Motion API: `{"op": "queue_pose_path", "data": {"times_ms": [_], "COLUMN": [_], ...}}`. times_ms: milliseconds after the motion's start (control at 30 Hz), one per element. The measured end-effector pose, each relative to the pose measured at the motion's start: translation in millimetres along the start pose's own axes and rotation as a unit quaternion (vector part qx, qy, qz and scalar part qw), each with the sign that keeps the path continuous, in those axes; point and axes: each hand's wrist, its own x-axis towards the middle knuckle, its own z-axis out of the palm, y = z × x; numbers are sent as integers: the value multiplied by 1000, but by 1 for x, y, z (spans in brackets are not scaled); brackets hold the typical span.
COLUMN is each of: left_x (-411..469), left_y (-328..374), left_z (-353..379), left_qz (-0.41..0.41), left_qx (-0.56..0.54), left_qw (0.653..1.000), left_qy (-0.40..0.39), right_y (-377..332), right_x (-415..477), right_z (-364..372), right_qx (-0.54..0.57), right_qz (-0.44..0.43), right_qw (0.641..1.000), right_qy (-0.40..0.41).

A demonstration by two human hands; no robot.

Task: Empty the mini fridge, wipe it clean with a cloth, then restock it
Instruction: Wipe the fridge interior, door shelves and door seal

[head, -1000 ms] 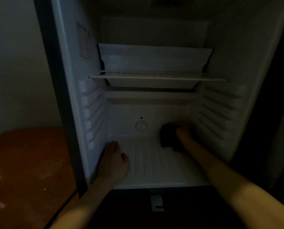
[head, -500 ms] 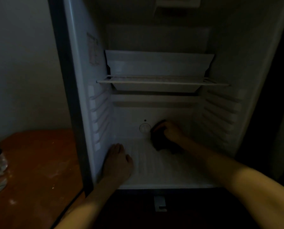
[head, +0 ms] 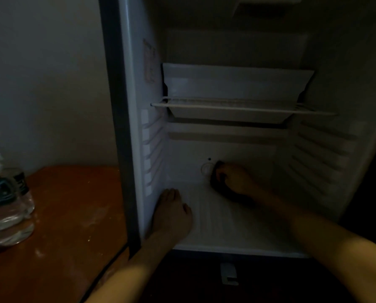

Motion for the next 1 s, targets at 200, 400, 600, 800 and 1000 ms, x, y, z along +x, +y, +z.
{"op": "queue_pose_path", "data": {"times_ms": [200,400,600,800,1000], "left_x": [3,2,-1,-2,0], "left_y": [-3,-4,-2,-3,-2], "left_z": [4,3,-2,0,0], "left_qz": [-5,0,7,-10,-6], "left_qx": [-30,-49,-50,-55,-39], "left_qw": [1000,998,997,998,999], "left_qy": [6,37,64,25,35], "right_y": [-63,-95,-64,-9,57], "right_x": [50,69,42,7,-28], "right_z": [-14,41,60,34,19], "right_qx": [-12,-9,53,88,56], "right_qz": [-141,-223,-118,0,156], "right_qw": [986,973,991,996,985], "right_qy": [92,58,-40,-19,42]}}
